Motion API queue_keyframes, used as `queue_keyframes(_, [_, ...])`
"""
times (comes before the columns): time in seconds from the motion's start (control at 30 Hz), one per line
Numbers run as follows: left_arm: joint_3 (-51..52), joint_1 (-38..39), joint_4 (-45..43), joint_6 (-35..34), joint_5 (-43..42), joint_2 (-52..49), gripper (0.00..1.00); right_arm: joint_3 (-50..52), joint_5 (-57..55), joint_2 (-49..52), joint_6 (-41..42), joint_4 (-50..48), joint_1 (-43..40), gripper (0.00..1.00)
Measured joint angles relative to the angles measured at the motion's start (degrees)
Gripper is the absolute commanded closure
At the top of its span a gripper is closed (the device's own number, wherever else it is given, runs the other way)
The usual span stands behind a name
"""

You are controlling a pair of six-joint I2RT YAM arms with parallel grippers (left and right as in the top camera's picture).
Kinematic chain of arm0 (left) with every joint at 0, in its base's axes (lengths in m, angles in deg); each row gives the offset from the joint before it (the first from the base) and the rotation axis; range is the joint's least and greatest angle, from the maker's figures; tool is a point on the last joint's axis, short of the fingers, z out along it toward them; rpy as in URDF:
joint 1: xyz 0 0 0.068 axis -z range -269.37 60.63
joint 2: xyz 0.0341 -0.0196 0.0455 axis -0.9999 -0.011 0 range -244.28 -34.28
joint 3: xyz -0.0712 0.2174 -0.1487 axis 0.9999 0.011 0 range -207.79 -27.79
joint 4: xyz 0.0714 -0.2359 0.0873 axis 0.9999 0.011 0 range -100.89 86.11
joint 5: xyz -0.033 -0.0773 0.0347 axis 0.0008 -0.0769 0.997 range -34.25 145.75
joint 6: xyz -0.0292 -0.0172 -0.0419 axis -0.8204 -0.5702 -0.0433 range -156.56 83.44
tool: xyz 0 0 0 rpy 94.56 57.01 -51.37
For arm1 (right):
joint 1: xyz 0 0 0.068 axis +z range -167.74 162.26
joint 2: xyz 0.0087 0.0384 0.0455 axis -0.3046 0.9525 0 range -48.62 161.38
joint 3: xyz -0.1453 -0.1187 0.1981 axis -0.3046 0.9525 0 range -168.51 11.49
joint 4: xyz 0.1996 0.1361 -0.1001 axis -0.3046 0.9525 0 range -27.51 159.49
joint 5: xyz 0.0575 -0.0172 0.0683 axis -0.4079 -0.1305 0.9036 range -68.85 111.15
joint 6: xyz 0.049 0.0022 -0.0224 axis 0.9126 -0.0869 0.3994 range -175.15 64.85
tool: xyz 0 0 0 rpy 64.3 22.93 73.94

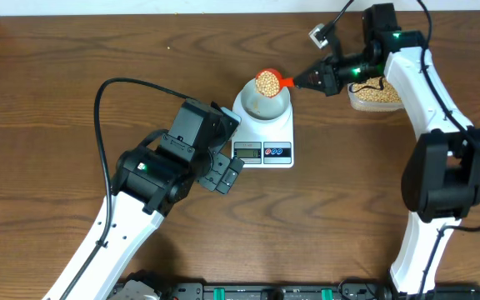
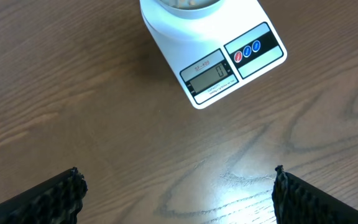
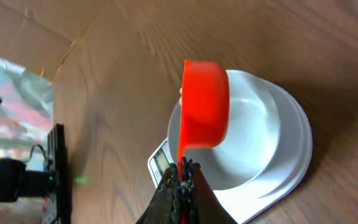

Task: Scoop item into bowl and weigh 50g on scale
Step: 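Carry the filled scoop left over the bowl on the scale, then tilt the scoop with the right gripper to pour soybeans into the bowl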

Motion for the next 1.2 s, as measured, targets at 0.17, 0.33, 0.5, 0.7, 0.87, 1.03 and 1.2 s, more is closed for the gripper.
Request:
queue_keyframes(0.17, [0.0,0.0,0.0,0.0,0.0,0.0,0.02,0.0,-0.6,-0.3,-5.4,3.0,0.0,0.99])
queue_keyframes(0.33, [0.0,0.0,0.0,0.0,0.0,0.0,0.02,0.0,-1.3,-0.3,-9.6,3.8,0.0,0.99])
queue_keyframes(0.5, [0.0,0.0,0.0,0.0,0.0,0.0,0.02,0.0,-2.6,-0.3,-11.3,3.7,0.0,0.99])
queue_keyframes(0.7, [0.0,0.0,0.0,0.0,0.0,0.0,0.02,0.0,-3.3,-0.3,-12.3,2.6,0.0,0.99])
queue_keyframes(0.87, [0.0,0.0,0.0,0.0,0.0,0.0,0.02,0.0,-4.7,-0.3,-12.5,2.0,0.0,0.99])
queue_keyframes(1.03, [0.0,0.0,0.0,0.0,0.0,0.0,0.02,0.0,-8.6,-0.3,-12.6,1.2,0.7,0.99])
queue_keyframes(1.2, [0.0,0.0,0.0,0.0,0.0,0.0,0.02,0.0,-10.9,-0.3,-12.8,0.1,2.1,0.99])
